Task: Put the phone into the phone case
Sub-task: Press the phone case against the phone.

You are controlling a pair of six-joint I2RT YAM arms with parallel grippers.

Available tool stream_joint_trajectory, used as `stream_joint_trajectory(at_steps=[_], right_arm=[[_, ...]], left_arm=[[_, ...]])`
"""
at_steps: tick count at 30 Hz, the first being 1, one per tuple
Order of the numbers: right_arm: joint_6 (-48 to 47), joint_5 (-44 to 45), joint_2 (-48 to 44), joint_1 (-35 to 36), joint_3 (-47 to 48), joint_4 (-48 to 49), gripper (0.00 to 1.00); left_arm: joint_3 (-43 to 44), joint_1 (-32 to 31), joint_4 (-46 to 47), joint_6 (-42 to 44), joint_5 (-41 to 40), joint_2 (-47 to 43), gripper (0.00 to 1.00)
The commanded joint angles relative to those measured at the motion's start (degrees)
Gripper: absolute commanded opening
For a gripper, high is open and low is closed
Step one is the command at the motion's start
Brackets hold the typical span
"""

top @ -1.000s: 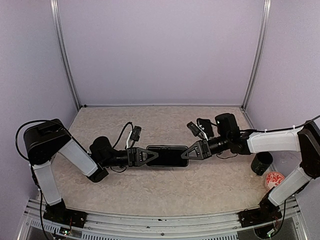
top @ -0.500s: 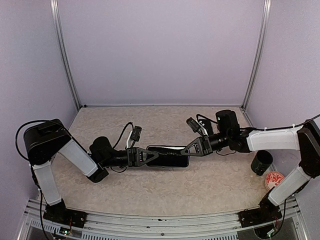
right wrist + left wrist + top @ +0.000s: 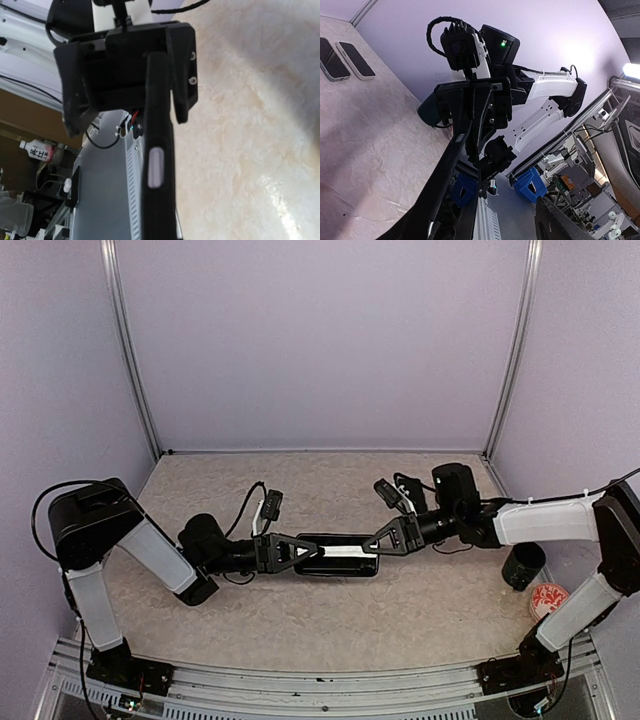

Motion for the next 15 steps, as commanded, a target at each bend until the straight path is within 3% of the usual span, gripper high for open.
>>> stream_joint_trajectory(at_steps=[1,5,8,15], right_arm=[[0.5,-0.5,-2.9,-1.0,-0.1,3.0,0.00],[1.0,-0.2,-3.6,-1.7,-0.7,4.0,0.00],[1.5,0.2,-3.9,-2.2,-1.3,4.7,0.00],[2.8,3.2,-5.0,-2.8,-2.1,5.8,0.00]], left_arm=[[0.6,-0.2,2.6,0.8,-0.6,1.4,0.70],[0.3,-0.2,3.1,0.6,-1.1,2.1,0.72],[0.1,-0.1,3.3,0.3,-1.5,2.7,0.80],[-1.0,-0.1,6.0,-1.0,-2.1,3.3,0.81]])
